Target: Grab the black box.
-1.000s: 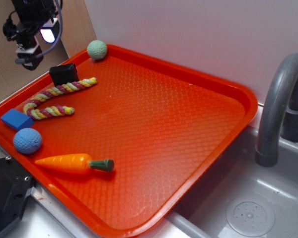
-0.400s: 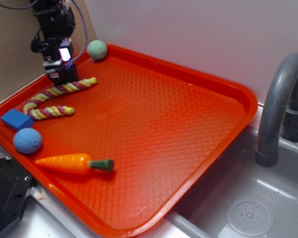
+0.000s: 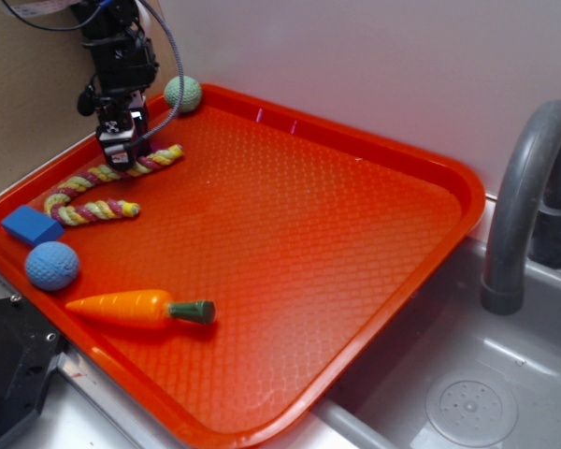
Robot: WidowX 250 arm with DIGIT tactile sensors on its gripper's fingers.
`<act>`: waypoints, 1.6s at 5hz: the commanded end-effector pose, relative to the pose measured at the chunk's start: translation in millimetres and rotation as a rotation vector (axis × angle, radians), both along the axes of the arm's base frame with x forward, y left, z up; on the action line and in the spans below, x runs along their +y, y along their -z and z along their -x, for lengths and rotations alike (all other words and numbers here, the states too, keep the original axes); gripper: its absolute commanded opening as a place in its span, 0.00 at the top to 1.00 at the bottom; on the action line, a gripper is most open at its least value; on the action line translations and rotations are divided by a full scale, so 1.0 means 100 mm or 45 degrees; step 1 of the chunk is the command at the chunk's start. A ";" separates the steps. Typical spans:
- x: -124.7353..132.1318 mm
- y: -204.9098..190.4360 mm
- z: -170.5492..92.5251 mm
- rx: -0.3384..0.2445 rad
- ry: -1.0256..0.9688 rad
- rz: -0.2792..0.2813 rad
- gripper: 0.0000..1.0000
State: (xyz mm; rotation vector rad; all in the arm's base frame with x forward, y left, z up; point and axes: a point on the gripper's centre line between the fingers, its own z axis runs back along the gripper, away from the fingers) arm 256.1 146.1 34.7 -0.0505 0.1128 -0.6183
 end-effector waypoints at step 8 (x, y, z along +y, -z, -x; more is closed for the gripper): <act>-1.47 -1.76 0.21 -0.129 -0.519 -0.146 1.00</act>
